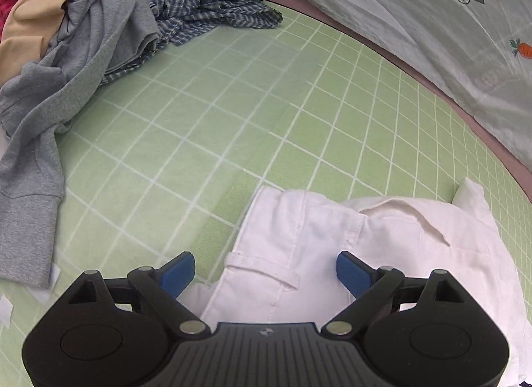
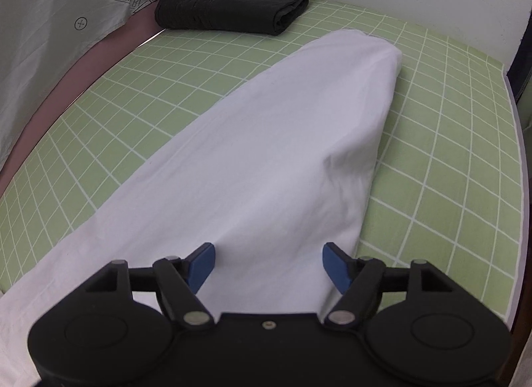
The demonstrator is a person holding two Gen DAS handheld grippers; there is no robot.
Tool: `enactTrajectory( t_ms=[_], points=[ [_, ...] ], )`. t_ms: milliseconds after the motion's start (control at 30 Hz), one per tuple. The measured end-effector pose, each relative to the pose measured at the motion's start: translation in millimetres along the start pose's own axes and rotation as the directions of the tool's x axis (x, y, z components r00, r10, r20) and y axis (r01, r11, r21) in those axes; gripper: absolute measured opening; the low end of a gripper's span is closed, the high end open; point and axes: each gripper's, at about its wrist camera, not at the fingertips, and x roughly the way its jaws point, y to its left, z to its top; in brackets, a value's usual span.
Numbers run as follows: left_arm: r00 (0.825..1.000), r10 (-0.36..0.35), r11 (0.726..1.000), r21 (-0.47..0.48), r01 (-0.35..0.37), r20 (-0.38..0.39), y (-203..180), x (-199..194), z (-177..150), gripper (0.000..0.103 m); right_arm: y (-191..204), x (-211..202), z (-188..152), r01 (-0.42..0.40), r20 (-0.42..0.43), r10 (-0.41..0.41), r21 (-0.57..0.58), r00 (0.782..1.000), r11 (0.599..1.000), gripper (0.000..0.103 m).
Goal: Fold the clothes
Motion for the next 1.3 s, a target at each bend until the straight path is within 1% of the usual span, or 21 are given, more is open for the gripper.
enactTrajectory(
  t_ms=[100, 267, 333, 400, 433, 467, 500, 533, 567, 633, 667, 700, 733, 800, 933, 967, 1000, 1067, 1133, 1267, 1300],
  points=[
    [1.000, 0.024, 1.000, 0.003, -0.024, 0.004, -10, 1, -4, 0.094, -8, 7, 13, 0.006, -0.003, -0.006, 0.003, 1.000, 1.000, 0.078],
    [0.993, 0.112, 0.992, 0.050, -0.113, 0.027, -28, 5, -9, 0.094, -22, 19, 31, 0.035, -0.006, -0.035, -0.001, 0.999, 0.999, 0.080],
    [0.990, 0.138, 0.988, 0.064, -0.140, 0.036, -34, 7, -12, 0.090, -28, 25, 37, 0.042, -0.007, -0.042, 0.003, 0.999, 0.999, 0.080],
    [0.988, 0.150, 0.985, 0.079, -0.152, 0.033, -40, 8, -14, 0.078, -35, 31, 42, 0.043, -0.007, -0.043, 0.008, 0.999, 0.999, 0.080],
    [0.987, 0.159, 0.984, 0.081, -0.161, 0.033, -43, 7, -15, 0.075, -38, 34, 44, 0.037, -0.011, -0.037, 0.019, 0.999, 0.999, 0.080],
    [0.984, 0.173, 0.981, 0.081, -0.175, 0.035, -46, 5, -15, 0.069, -42, 37, 47, 0.031, -0.015, -0.031, 0.031, 0.999, 0.999, 0.081],
    [0.982, 0.183, 0.979, 0.083, -0.185, 0.039, -49, 4, -15, 0.062, -43, 38, 48, 0.027, -0.008, -0.027, 0.036, 1.000, 0.999, 0.080],
    [0.981, 0.189, 0.977, 0.089, -0.192, 0.045, -52, 2, -16, 0.059, -45, 39, 50, 0.024, 0.002, -0.024, 0.041, 1.000, 0.999, 0.080],
    [0.979, 0.196, 0.975, 0.100, -0.200, 0.051, -54, -1, -17, 0.051, -44, 40, 51, 0.026, 0.010, -0.027, 0.039, 1.000, 0.999, 0.079],
    [0.976, 0.209, 0.968, 0.130, -0.215, 0.061, -58, -8, -19, 0.031, -42, 41, 53, 0.034, 0.027, -0.035, 0.035, 0.999, 0.999, 0.068],
    [0.975, 0.209, 0.967, 0.136, -0.217, 0.070, -59, -13, -20, 0.025, -40, 40, 53, 0.031, 0.038, -0.032, 0.028, 0.999, 0.999, 0.057],
    [0.976, 0.202, 0.969, 0.128, -0.211, 0.082, -58, -21, -21, 0.024, -39, 38, 54, 0.027, 0.050, -0.028, 0.021, 0.998, 0.999, 0.041],
    [0.976, 0.195, 0.972, 0.114, -0.206, 0.097, -56, -28, -23, 0.023, -37, 36, 54, -0.001, 0.066, 0.001, 0.007, 0.998, 1.000, 0.035],
    [0.975, 0.183, 0.977, 0.086, -0.194, 0.126, -52, -44, -25, 0.022, -36, 29, 54, -0.054, 0.099, 0.056, -0.020, 0.993, 0.998, 0.018],
    [0.971, 0.164, 0.985, 0.028, -0.171, 0.171, -42, -73, -26, 0.020, -37, 8, 64, -0.119, 0.148, 0.118, -0.002, 0.982, 0.993, 0.012],
    [0.971, 0.158, 0.986, 0.025, -0.165, 0.182, -41, -81, -24, 0.020, -36, 1, 67, -0.132, 0.167, 0.131, -0.002, 0.977, 0.991, 0.011],
    [0.970, 0.150, 0.987, 0.024, -0.158, 0.194, -41, -89, -22, 0.020, -32, -8, 72, -0.157, 0.193, 0.160, -0.029, 0.968, 0.987, 0.011],
    [0.963, 0.134, 0.989, 0.032, -0.145, 0.236, -43, -107, -14, 0.020, -19, -30, 84, -0.185, 0.254, 0.210, -0.118, 0.944, 0.976, 0.011],
    [0.950, 0.127, 0.988, 0.045, -0.145, 0.285, -48, -122, -1, 0.019, 1, -53, 99, -0.200, 0.315, 0.260, -0.210, 0.913, 0.957, 0.010],
    [0.920, 0.108, 0.993, 0.005, -0.119, 0.376, -49, -144, 35, 0.019, 43, -77, 135, -0.277, 0.373, 0.365, -0.269, 0.853, 0.923, 0.009],
    [0.908, 0.104, 0.994, -0.004, -0.112, 0.405, -48, -148, 49, 0.019, 56, -80, 143, -0.288, 0.380, 0.383, -0.285, 0.842, 0.914, 0.008]
  ],
)
